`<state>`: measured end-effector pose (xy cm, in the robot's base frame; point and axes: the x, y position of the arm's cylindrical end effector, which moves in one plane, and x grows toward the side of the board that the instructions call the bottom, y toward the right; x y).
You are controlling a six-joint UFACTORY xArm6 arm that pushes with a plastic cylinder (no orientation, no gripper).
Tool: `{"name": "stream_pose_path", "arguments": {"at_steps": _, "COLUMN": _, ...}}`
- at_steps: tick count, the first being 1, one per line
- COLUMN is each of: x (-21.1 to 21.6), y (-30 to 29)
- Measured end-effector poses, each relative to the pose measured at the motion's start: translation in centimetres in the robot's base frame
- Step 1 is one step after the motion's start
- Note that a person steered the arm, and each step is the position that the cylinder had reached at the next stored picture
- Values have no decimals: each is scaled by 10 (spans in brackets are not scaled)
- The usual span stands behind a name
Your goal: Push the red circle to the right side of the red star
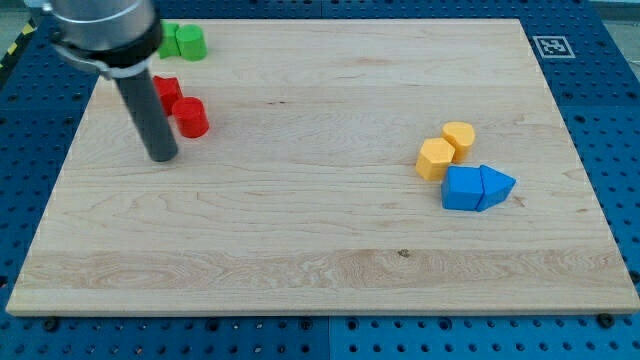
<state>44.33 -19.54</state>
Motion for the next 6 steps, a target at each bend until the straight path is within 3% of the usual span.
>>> {"name": "stream_pose_path", "arguments": {"at_steps": 4, "x": -61, "y": 67}}
{"name": "stream_pose_path", "arguments": {"at_steps": 6, "x": -43, "y": 33}}
